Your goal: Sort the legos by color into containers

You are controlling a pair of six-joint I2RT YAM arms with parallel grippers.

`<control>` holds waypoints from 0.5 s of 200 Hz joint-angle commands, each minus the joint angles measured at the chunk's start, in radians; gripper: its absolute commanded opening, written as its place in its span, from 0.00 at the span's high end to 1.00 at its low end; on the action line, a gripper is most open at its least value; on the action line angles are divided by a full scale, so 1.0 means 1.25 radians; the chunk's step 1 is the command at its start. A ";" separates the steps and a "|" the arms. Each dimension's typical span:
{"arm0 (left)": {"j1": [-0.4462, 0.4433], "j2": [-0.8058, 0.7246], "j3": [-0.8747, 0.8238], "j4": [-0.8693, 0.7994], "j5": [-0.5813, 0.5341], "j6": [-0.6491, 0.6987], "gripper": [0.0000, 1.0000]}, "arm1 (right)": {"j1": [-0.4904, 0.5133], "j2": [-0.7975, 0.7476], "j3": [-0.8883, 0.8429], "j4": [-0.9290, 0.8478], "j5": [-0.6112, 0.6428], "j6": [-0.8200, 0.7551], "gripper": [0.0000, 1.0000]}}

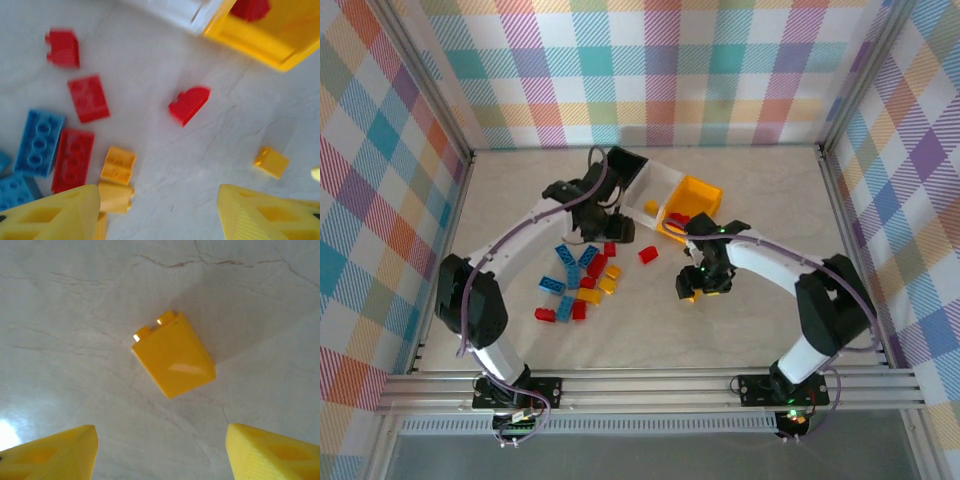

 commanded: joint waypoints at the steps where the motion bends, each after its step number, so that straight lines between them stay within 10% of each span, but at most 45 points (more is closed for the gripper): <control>1: 0.002 -0.074 -0.077 0.023 -0.007 -0.050 0.36 | 0.006 0.040 0.025 0.025 0.043 -0.050 0.31; 100: 0.014 -0.189 -0.190 0.008 -0.020 -0.076 0.34 | 0.031 0.152 0.092 0.036 0.080 -0.095 0.35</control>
